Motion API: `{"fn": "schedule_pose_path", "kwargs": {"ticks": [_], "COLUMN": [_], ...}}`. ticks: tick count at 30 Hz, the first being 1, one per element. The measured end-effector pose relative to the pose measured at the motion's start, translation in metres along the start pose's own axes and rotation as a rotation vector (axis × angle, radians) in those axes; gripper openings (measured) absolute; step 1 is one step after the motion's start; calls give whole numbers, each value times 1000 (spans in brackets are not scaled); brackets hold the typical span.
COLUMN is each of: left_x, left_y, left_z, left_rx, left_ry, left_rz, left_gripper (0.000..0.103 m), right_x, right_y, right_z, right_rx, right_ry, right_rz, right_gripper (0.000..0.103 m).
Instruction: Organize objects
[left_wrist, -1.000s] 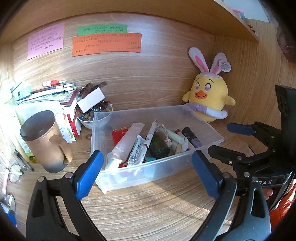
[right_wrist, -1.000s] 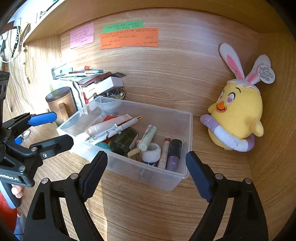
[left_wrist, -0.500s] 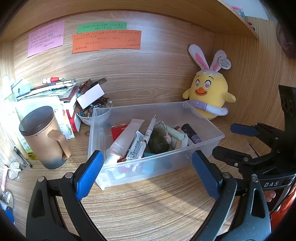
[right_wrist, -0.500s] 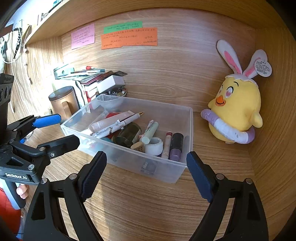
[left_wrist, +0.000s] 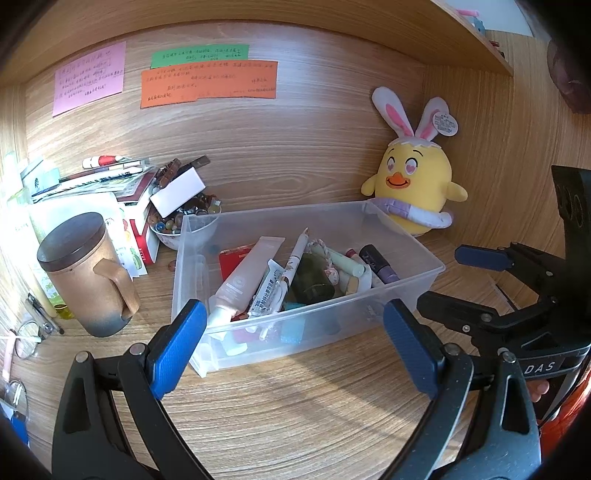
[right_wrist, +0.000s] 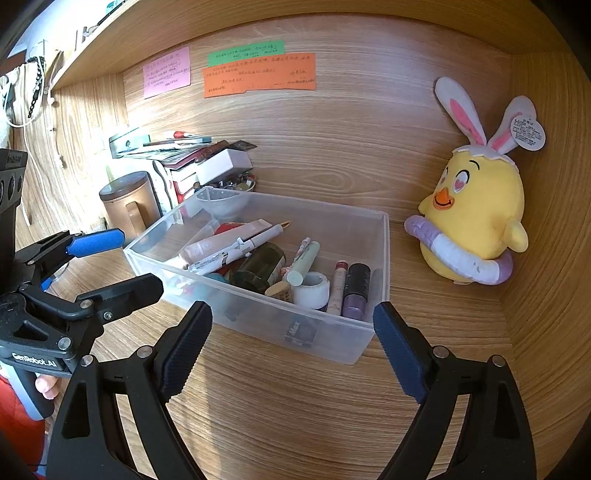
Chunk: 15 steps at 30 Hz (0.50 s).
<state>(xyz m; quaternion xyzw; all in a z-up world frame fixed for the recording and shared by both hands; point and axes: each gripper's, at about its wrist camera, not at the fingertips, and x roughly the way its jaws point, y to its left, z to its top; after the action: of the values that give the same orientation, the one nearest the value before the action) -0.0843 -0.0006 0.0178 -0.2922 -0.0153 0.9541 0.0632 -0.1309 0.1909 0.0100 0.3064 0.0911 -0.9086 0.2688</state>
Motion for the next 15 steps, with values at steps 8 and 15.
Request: {"fn": "schedule_pose_path", "kwargs": {"ticks": [8,15], "left_x": [-1,-4], "left_y": [0,0], "left_z": [-1,0], "left_rx": [1,-4], "left_ry": [-3,-10], "left_rz": [-1,3], "left_gripper": [98,98], "right_x": [-1,-2], "right_y": [1,1], "right_z": [0,0], "right_rx": [0,1], "right_ry": [-1,-2], "right_rz": [-1,3], "right_gripper": [88,89]}}
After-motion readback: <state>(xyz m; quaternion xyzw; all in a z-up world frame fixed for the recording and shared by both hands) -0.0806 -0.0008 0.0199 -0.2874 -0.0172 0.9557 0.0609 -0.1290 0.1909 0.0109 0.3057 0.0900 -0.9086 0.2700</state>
